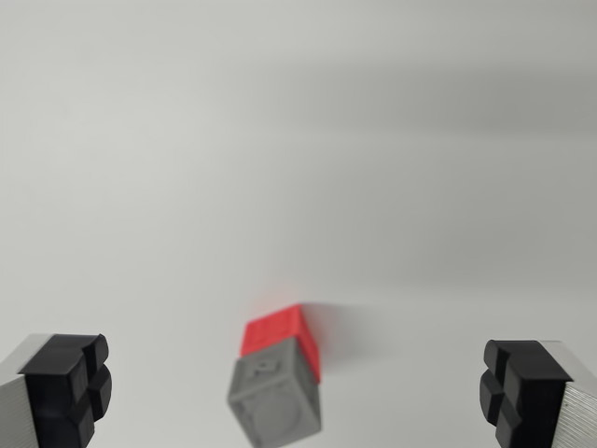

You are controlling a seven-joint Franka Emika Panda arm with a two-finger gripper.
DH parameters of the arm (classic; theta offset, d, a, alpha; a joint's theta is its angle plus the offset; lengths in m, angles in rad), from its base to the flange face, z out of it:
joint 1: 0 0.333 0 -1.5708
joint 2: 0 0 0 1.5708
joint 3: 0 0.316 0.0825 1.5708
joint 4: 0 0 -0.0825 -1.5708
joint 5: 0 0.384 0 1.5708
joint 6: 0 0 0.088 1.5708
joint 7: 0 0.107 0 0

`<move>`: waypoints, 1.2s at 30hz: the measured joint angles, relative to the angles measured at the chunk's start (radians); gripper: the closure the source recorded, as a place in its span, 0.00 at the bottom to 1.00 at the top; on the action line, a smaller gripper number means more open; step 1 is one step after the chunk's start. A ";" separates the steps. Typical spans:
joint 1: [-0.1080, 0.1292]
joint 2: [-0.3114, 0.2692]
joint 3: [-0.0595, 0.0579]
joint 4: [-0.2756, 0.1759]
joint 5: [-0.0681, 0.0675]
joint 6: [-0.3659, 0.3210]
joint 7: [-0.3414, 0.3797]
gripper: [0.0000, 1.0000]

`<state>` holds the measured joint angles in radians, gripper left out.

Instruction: Destack cube

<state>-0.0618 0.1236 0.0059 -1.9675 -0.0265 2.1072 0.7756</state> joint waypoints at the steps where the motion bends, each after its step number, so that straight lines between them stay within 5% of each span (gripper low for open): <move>1: 0.000 0.000 0.000 -0.001 0.000 0.000 0.000 0.00; 20: 0.000 -0.029 0.000 -0.092 0.000 0.059 -0.039 0.00; 36: 0.000 -0.072 0.000 -0.238 0.002 0.158 -0.112 0.00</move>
<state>-0.0623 0.0518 0.0059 -2.2054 -0.0243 2.2650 0.6640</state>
